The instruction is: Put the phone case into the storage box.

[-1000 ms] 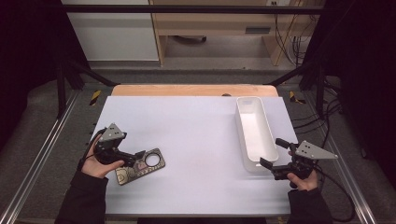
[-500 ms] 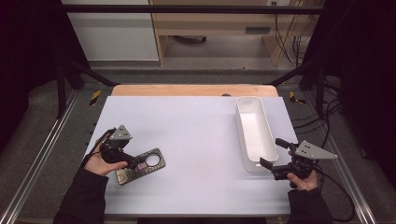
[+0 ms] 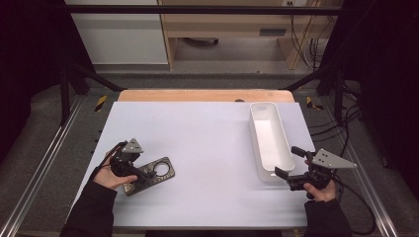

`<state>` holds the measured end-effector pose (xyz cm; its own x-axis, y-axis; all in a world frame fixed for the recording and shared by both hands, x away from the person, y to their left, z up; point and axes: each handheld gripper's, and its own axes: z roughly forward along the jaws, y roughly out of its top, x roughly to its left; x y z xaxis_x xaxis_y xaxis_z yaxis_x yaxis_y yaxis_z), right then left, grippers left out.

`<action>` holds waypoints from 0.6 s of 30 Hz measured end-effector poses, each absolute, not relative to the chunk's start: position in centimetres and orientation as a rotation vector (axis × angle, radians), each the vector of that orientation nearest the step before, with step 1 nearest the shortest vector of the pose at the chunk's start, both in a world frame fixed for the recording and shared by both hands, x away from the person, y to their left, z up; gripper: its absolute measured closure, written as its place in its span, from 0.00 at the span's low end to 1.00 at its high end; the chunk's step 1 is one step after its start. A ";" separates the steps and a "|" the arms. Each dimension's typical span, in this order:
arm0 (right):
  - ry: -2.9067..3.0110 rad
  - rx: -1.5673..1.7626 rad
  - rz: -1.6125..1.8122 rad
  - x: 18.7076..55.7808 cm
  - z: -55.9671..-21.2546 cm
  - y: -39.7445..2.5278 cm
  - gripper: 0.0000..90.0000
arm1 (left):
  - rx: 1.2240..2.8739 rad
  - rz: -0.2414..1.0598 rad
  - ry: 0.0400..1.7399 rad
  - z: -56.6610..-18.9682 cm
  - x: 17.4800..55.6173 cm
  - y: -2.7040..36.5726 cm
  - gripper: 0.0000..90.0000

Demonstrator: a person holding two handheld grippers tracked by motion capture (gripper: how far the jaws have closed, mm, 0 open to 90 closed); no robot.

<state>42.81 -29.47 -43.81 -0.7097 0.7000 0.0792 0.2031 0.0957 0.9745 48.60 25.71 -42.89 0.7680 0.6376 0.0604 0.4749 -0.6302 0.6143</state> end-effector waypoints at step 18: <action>1.975 0.883 1.648 42.8 -43.8 -29.5 0.00 | 2.447 0.331 0.839 -45.1 48.6 25.2 0.00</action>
